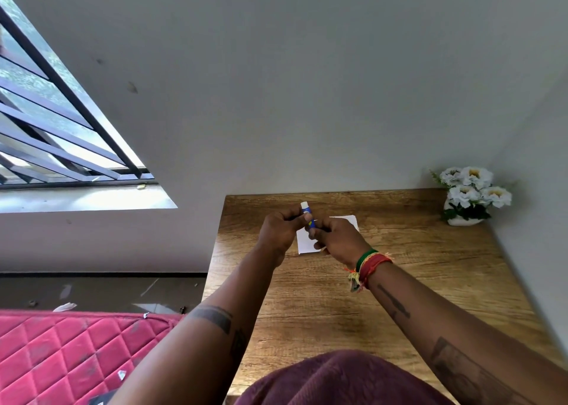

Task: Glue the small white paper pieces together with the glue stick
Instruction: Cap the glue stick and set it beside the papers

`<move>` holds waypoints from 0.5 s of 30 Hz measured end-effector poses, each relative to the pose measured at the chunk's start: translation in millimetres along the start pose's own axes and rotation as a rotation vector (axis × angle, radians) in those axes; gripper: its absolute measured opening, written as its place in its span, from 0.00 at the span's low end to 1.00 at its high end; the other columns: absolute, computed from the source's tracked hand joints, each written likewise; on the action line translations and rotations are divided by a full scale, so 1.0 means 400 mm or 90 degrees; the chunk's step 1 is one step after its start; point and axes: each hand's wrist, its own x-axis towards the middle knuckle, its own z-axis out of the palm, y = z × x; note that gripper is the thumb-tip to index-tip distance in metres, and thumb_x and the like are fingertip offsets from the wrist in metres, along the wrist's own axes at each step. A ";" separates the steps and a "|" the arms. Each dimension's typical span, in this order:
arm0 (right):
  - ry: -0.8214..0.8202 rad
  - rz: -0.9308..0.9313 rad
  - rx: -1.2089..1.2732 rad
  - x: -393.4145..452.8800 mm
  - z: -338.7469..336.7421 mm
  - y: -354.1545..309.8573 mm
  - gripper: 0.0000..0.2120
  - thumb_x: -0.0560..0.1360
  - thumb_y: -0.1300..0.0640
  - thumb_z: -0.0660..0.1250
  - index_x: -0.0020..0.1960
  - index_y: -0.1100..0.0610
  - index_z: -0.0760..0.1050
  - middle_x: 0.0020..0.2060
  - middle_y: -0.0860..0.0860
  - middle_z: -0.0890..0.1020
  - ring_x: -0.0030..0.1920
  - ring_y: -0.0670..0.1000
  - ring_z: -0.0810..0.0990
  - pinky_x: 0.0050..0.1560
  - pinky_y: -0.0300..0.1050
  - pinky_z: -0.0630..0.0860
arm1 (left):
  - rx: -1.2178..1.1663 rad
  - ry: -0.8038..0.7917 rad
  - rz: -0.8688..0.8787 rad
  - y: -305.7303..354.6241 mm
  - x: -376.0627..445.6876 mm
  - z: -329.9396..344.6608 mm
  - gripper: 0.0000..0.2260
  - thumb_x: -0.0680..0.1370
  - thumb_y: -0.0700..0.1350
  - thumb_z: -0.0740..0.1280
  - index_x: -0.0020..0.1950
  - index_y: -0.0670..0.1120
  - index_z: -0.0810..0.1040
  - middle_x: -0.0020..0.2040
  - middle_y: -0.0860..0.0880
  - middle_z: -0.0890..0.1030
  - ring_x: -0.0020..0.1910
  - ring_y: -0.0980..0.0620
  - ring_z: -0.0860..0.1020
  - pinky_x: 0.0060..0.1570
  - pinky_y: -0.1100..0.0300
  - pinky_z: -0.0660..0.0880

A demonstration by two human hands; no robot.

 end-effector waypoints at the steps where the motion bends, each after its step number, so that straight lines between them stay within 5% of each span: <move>1: 0.014 0.001 -0.003 0.001 0.001 -0.002 0.03 0.79 0.57 0.70 0.47 0.51 0.81 0.47 0.53 0.84 0.41 0.52 0.82 0.42 0.42 0.78 | 0.002 -0.003 0.000 0.000 -0.002 0.001 0.06 0.79 0.41 0.74 0.54 0.46 0.88 0.51 0.50 0.89 0.54 0.55 0.84 0.52 0.62 0.76; 5: 0.060 0.013 -0.065 0.018 0.006 0.005 0.10 0.73 0.55 0.77 0.39 0.55 0.77 0.40 0.56 0.84 0.42 0.59 0.83 0.47 0.54 0.78 | 0.005 0.001 -0.018 0.006 -0.009 0.006 0.07 0.79 0.42 0.74 0.56 0.46 0.88 0.52 0.51 0.89 0.55 0.57 0.84 0.49 0.64 0.75; 11: -0.024 0.015 0.001 0.015 0.008 0.013 0.06 0.79 0.52 0.70 0.56 0.50 0.78 0.47 0.51 0.84 0.41 0.50 0.83 0.42 0.44 0.77 | 0.015 0.001 -0.010 -0.001 0.001 -0.003 0.08 0.79 0.42 0.74 0.57 0.44 0.87 0.52 0.49 0.89 0.58 0.51 0.84 0.52 0.61 0.76; 15: 0.017 0.019 -0.042 0.026 0.007 0.017 0.02 0.77 0.56 0.72 0.47 0.53 0.82 0.40 0.51 0.84 0.38 0.51 0.82 0.49 0.54 0.80 | 0.031 -0.008 -0.003 -0.005 0.002 0.000 0.07 0.79 0.41 0.74 0.56 0.43 0.87 0.52 0.48 0.89 0.56 0.52 0.84 0.53 0.60 0.77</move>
